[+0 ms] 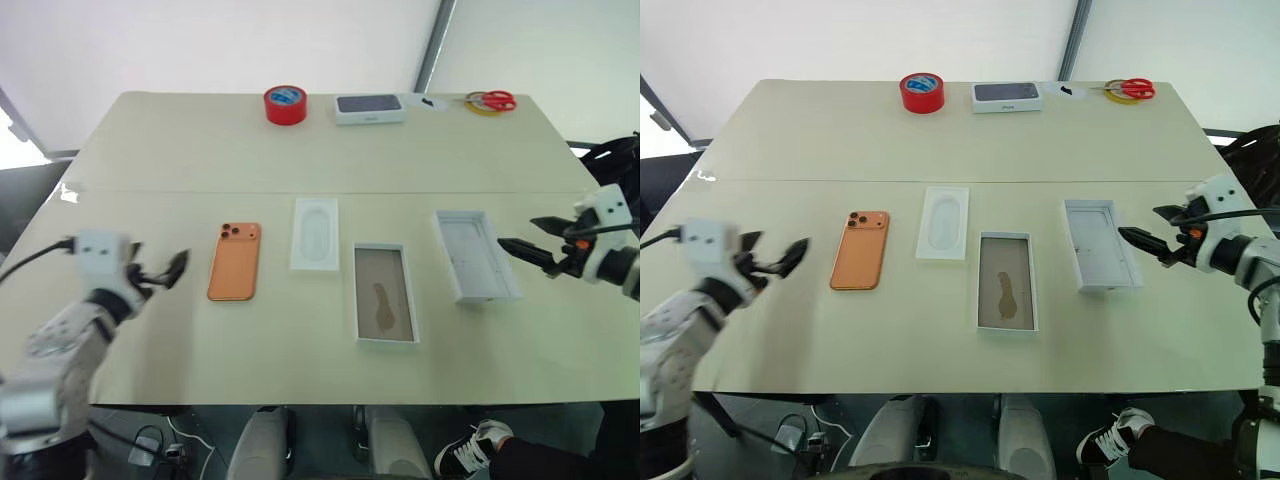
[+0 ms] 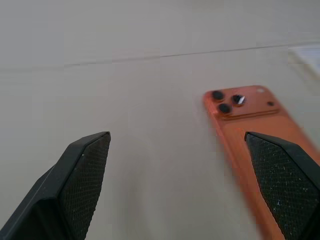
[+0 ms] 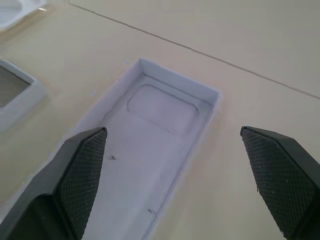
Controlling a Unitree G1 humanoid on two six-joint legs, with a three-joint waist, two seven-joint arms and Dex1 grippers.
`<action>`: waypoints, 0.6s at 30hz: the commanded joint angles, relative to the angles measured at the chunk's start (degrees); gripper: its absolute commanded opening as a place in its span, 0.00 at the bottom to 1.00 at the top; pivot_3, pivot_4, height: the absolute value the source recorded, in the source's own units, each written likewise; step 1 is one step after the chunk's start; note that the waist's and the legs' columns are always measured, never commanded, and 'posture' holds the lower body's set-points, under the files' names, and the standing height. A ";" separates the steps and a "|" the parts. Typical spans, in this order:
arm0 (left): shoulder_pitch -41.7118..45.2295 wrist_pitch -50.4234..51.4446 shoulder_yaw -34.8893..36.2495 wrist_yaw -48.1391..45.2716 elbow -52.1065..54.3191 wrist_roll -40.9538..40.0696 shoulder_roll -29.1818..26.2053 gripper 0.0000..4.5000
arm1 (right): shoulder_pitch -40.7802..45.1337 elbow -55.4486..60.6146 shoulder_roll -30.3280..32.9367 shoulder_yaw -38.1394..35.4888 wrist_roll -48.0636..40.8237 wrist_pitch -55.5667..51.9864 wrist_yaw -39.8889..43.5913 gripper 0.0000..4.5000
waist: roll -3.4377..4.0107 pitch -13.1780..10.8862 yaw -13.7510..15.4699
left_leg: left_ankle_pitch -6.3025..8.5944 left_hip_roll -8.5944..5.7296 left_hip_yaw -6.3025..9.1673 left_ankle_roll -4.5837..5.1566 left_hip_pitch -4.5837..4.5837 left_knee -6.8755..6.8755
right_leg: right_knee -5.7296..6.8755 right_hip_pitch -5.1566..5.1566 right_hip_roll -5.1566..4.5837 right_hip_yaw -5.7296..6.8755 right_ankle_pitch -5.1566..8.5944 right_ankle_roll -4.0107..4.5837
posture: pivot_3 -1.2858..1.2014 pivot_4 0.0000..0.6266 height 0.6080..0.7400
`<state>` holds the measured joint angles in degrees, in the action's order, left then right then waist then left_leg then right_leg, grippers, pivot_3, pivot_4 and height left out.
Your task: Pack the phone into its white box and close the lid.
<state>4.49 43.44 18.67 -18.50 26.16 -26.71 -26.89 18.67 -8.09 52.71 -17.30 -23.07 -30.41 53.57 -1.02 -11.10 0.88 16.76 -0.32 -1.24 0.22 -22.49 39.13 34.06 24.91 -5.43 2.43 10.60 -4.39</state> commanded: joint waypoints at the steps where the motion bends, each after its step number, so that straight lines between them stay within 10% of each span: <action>1: 4.34 3.60 -6.67 1.27 2.96 -1.47 2.38 1.00 | -1.03 11.88 -0.26 0.27 -2.51 -3.92 -1.80 0.99 | -0.03 -0.01 -0.07 | 0.00 -0.01 0.00 0.00 -0.01 0.00 | -0.01 0.00 0.00 -0.01 -0.03 -0.04 | 0.52 0.24 0.97; 18: 32.62 32.89 -6.79 14.68 -19.54 -3.47 19.04 1.00 | -3.82 44.71 -1.96 16.22 -5.62 -20.27 -10.71 0.99 | -0.15 -0.06 -0.04 | 0.01 -0.06 0.11 0.03 0.02 0.05 | 0.02 -0.07 0.08 0.00 -0.05 -0.19 | 0.52 0.24 0.97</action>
<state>35.49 75.37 11.25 -3.47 7.47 -29.97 -8.13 14.65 34.34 49.77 -0.89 -29.38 -50.85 42.98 -1.17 -11.16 0.84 16.76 -0.39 -1.13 0.25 -22.46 39.19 34.07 24.83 -5.36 2.43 10.55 -4.57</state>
